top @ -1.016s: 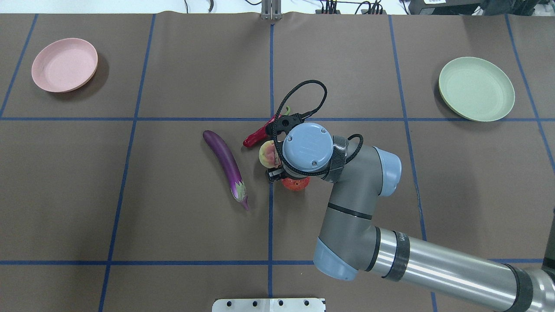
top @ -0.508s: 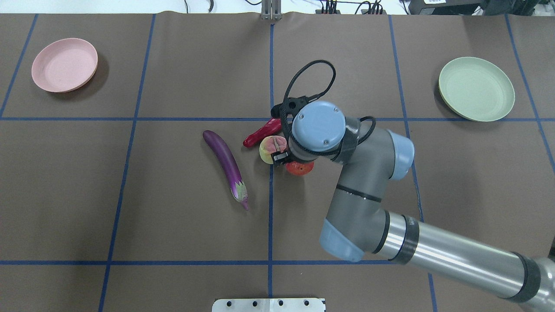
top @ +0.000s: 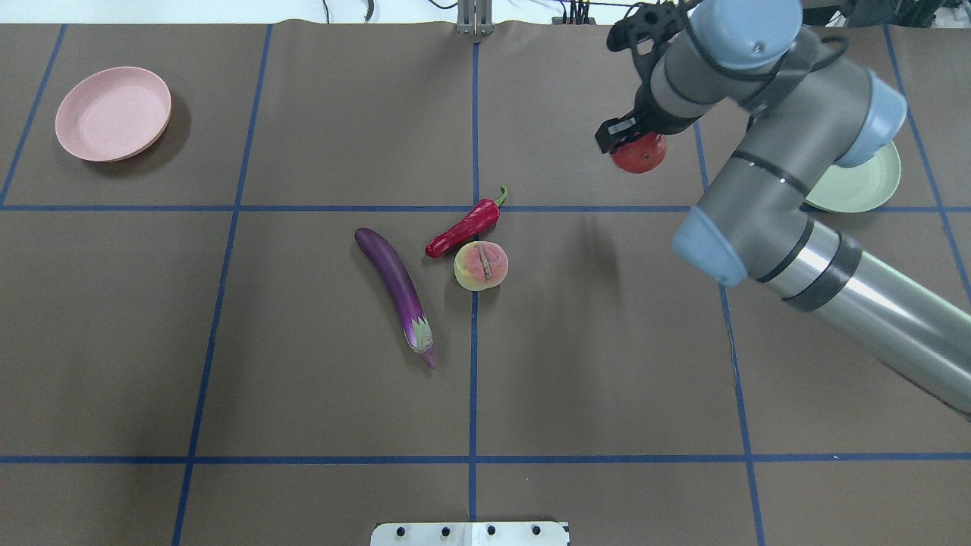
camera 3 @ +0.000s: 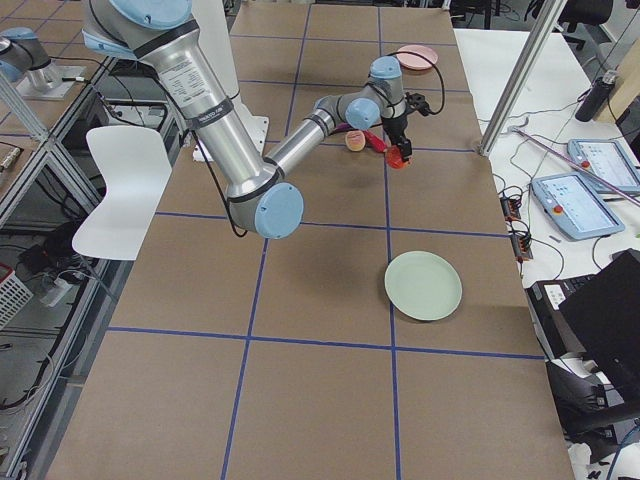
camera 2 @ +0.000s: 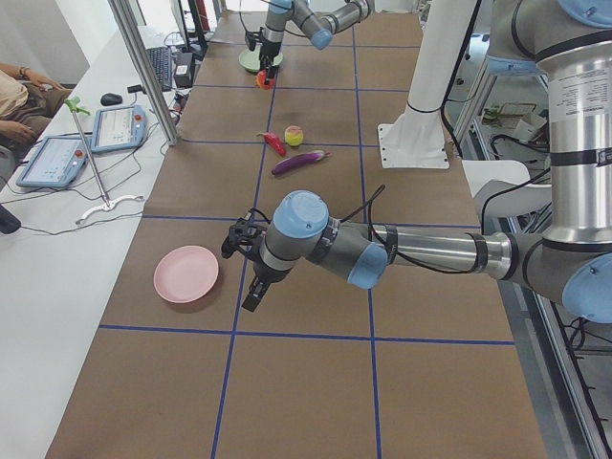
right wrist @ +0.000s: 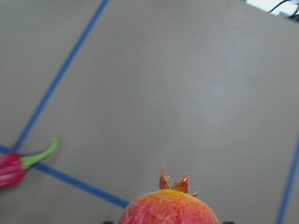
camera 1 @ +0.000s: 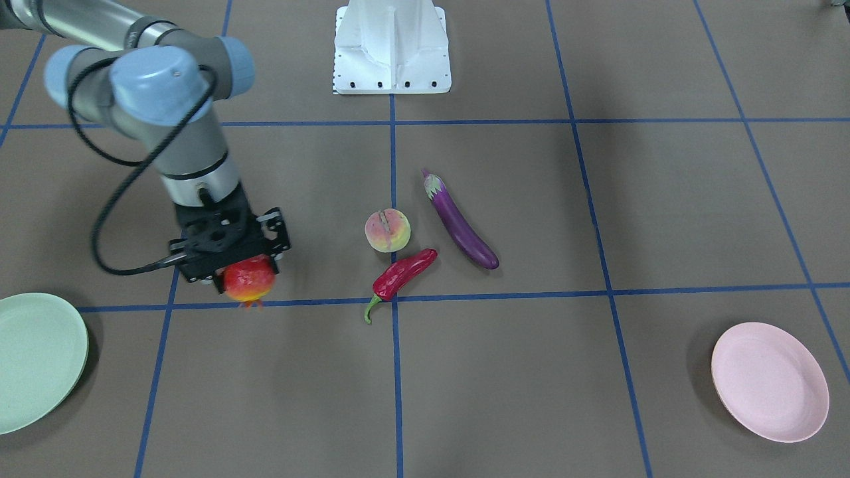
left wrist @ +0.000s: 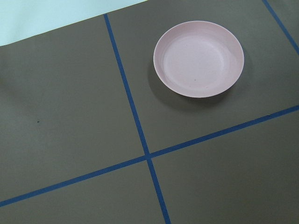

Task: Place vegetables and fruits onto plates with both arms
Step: 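Carry the pomegranate with the right gripper onto the green plate and release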

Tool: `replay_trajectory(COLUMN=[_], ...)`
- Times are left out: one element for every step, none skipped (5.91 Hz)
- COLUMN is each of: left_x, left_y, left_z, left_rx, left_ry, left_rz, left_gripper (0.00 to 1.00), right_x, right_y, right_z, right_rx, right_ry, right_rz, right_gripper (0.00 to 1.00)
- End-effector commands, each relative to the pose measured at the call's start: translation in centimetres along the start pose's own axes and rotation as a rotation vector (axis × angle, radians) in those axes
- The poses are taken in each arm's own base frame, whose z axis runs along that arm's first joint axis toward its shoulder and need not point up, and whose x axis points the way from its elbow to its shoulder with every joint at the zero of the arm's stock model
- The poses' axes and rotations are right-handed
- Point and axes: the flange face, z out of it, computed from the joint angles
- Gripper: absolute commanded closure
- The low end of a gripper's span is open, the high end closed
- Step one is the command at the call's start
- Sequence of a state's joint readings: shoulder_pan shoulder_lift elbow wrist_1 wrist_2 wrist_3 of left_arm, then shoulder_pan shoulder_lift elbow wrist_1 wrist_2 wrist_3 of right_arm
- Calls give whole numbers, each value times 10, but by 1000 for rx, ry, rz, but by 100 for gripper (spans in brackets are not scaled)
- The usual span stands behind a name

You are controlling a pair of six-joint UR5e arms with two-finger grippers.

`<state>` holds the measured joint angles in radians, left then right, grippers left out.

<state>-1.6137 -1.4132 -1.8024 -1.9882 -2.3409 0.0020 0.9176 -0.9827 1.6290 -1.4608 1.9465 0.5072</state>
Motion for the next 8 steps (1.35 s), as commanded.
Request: replay_trajectory(left_x=[2, 3, 3, 3, 3, 4, 3, 3], left_y=[-1, -2, -2, -2, -2, -3, -2, -2], left_z=[-2, -3, -3, -3, -3, -4, -3, -3], left_rx=[16, 25, 27, 33, 33, 35, 34, 34], left_ry=[2, 2, 2, 0, 0, 1, 1, 1], left_rz=[11, 19, 21, 28, 31, 35, 35, 35], left_gripper=[0, 0, 0, 0, 0, 0, 0, 0], right_x=[164, 231, 271, 301, 315, 315, 293, 249], right_y=[-16, 11, 43, 88, 115, 121, 100, 72], right_z=[12, 49, 58, 75, 85, 79, 56, 22], right_rx=[-26, 24, 38, -6, -36, -24, 26, 93], right_ry=[-120, -176, -197, -201, -195, -200, -206, -239], right_rz=[-115, -126, -139, -149, -123, -115, -92, -121], right_gripper=[100, 100, 100, 97, 42, 1, 1, 1])
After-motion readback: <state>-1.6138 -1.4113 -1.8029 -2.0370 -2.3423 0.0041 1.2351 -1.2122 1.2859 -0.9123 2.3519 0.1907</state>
